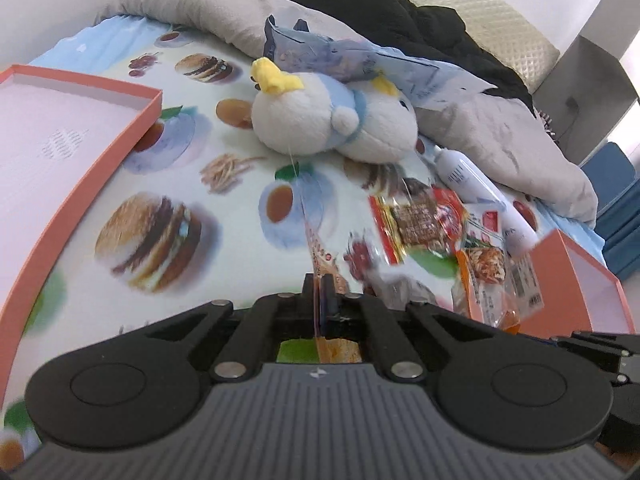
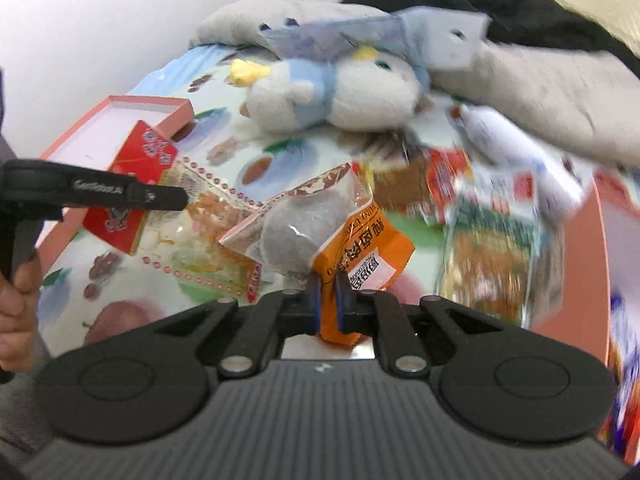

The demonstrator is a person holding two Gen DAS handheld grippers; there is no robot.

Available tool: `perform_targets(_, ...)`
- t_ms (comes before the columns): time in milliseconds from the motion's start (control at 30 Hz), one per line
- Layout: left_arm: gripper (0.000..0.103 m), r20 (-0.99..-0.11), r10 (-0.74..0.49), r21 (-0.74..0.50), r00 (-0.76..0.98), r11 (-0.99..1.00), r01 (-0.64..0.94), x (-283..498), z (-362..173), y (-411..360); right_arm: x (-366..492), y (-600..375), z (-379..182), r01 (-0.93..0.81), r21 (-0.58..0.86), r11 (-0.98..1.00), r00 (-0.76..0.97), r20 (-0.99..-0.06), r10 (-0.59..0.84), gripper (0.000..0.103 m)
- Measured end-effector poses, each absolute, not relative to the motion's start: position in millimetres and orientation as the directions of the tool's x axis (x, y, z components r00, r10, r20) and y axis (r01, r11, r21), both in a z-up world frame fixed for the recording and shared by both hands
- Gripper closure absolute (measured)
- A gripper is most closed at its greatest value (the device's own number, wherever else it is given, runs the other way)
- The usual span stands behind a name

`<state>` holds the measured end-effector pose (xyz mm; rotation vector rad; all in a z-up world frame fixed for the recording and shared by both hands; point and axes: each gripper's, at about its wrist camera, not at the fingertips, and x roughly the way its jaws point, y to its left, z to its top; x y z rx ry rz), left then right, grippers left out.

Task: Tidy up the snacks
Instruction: 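Lift and carry the red strip and orange bag over the box with both grippers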

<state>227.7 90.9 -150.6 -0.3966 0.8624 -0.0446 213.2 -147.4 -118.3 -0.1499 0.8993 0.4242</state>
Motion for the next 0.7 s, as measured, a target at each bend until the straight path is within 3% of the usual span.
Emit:
perform_targets(467,0.102,-0.711,-0.275,-0.413,0.647,0.908,-0.068,144,-146,51,135,-181,-130,-0.281,0.063,0.958,0.563,-0.798,0.217,0.094)
perform_targets(700,0.102,-0.684,-0.292,-0.42,0.668,0.907,-0.034,132,-126,39,118,-198,-122,-0.219,0.14,0.966,0.581,-0.776,0.244,0.095)
